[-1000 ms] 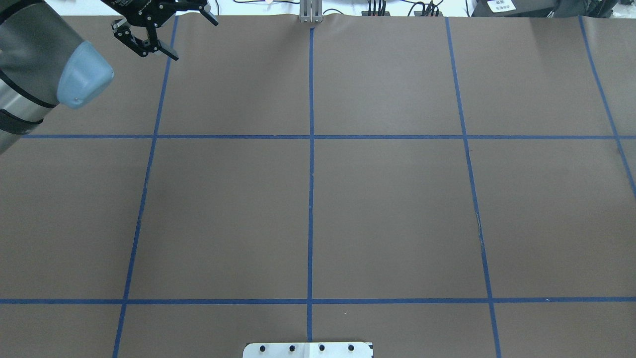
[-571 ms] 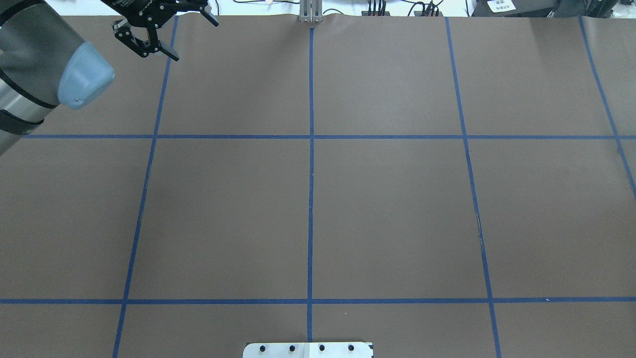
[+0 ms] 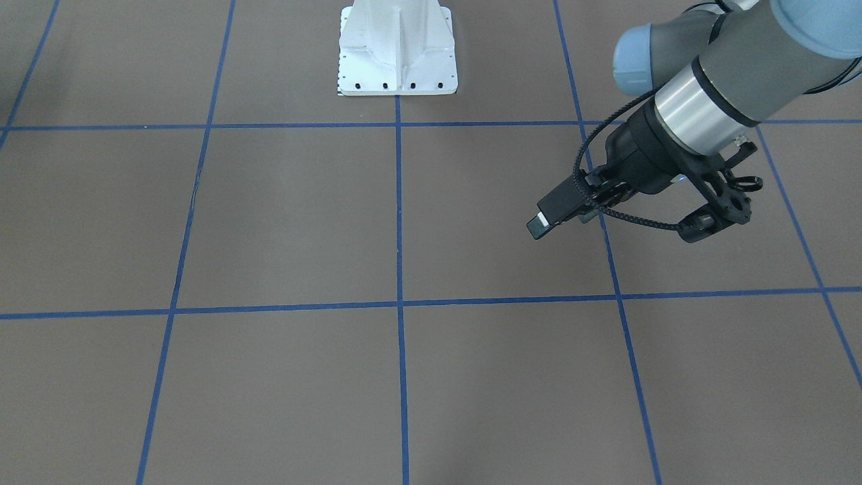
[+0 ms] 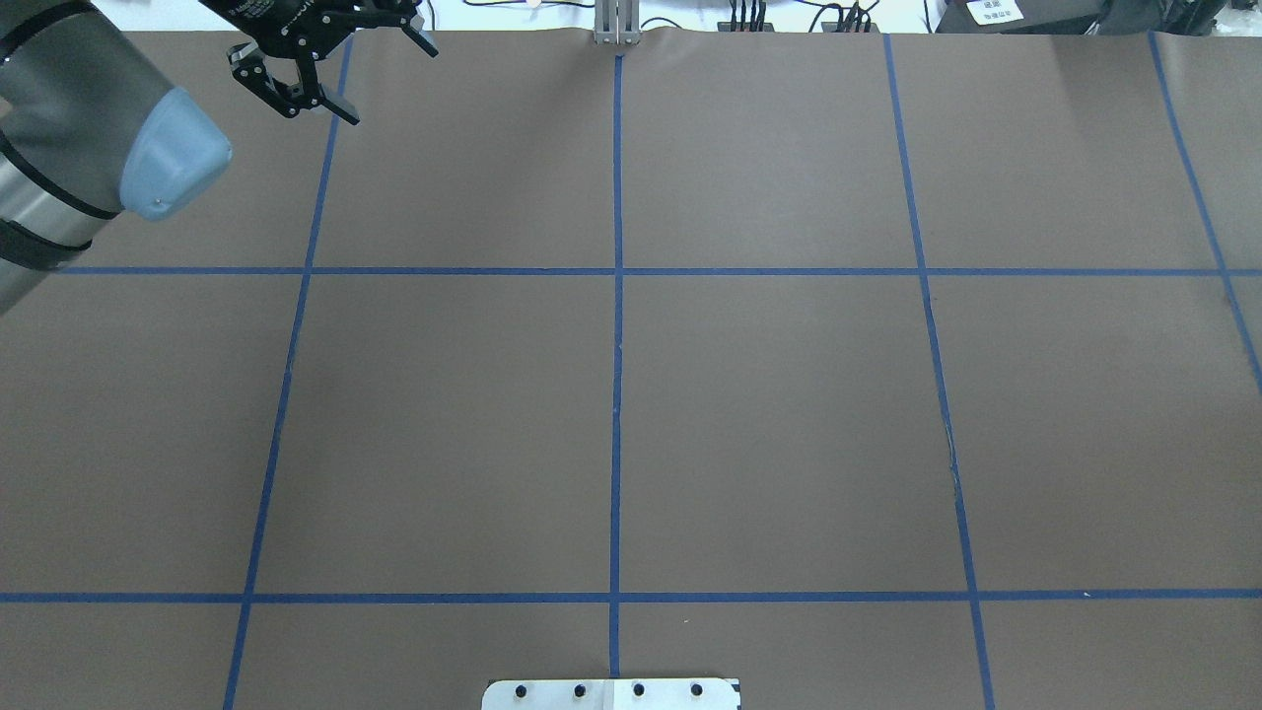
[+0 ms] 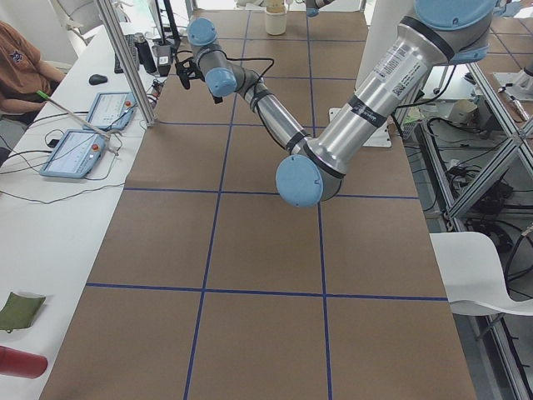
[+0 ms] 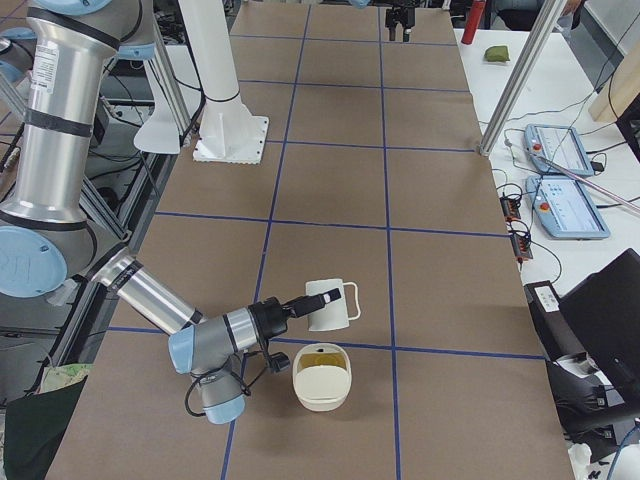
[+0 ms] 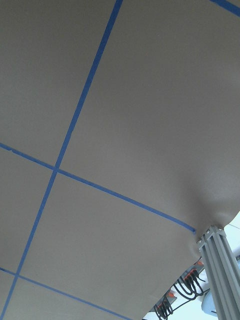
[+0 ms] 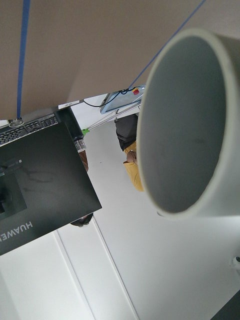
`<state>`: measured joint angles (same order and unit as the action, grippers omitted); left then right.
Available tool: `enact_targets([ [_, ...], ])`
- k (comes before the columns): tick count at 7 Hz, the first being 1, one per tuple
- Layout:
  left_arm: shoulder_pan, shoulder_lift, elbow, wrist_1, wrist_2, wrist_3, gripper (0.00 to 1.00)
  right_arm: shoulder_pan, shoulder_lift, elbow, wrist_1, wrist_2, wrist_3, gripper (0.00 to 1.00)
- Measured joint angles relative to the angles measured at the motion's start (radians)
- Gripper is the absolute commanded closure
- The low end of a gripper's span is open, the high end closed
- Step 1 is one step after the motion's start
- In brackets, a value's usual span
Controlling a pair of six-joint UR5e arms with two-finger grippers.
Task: Left arm hands cup to right arm to dump lemon
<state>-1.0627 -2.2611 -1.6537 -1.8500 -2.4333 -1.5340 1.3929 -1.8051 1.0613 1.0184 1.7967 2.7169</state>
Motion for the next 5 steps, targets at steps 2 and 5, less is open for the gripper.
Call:
enact_targets([
  [2, 0.002, 0.001, 0.000, 0.000, 0.002, 0.000, 0.00, 0.000, 0.001, 0.001, -0.003, 0.017, -0.229, 1.00],
  [5, 0.004, 0.002, -0.002, 0.000, 0.003, -0.001, 0.00, 0.000, 0.000, 0.003, -0.033, 0.087, -0.624, 1.00],
])
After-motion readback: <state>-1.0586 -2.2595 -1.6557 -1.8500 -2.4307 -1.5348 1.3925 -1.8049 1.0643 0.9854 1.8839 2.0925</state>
